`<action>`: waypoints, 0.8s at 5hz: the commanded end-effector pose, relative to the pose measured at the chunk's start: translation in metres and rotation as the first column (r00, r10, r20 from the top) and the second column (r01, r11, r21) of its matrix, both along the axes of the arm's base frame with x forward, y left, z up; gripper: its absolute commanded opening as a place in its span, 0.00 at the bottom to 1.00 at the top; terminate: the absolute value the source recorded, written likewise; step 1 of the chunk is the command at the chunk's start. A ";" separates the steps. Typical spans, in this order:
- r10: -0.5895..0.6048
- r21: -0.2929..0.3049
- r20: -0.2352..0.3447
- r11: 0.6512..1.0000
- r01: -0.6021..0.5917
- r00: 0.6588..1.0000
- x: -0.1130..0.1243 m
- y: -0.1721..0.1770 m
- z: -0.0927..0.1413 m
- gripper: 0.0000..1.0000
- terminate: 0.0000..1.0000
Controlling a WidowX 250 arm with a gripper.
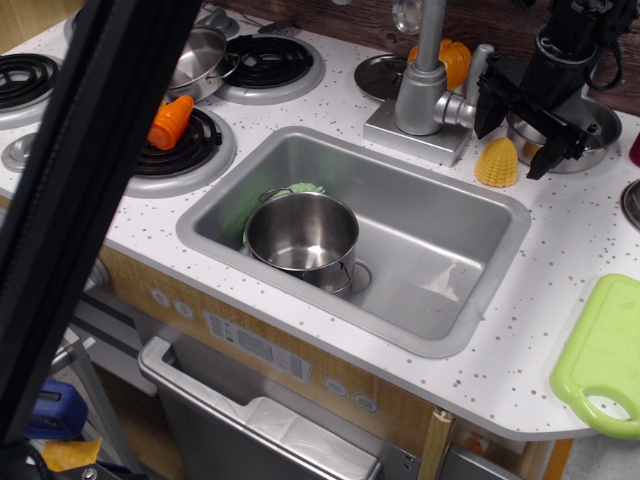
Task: Put corn in pot which is in sink
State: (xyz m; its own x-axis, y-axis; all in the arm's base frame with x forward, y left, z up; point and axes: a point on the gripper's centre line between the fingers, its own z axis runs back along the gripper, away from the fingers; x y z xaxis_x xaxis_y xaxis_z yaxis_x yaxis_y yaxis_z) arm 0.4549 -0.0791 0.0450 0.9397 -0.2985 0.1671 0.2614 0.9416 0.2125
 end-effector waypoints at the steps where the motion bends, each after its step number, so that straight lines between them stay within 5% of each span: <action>1: 0.000 0.000 0.000 1.000 0.000 1.000 0.000 0.000 0.000 1.00 0.00; 4: -0.117 0.037 0.019 0.993 0.116 0.993 0.015 0.006 0.005 1.00 0.00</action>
